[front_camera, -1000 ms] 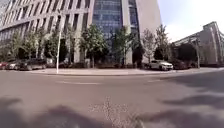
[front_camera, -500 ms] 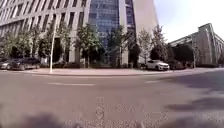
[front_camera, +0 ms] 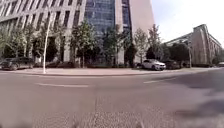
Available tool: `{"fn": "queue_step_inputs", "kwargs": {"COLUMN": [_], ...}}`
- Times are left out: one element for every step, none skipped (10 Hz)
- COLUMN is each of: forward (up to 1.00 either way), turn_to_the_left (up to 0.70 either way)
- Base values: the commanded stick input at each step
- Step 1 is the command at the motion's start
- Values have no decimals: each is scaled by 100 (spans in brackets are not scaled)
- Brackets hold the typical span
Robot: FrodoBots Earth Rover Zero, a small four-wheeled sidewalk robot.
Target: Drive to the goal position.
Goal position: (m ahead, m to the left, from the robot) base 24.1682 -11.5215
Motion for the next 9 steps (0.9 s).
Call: {"fn": "queue_step_inputs", "kwargs": {"forward": [70, 70, 70, 70, 70, 70, 70, 70, 70], "turn_to_the_left": [-14, -14, -14, -14, -14, -14, -14, -14, -14]}}
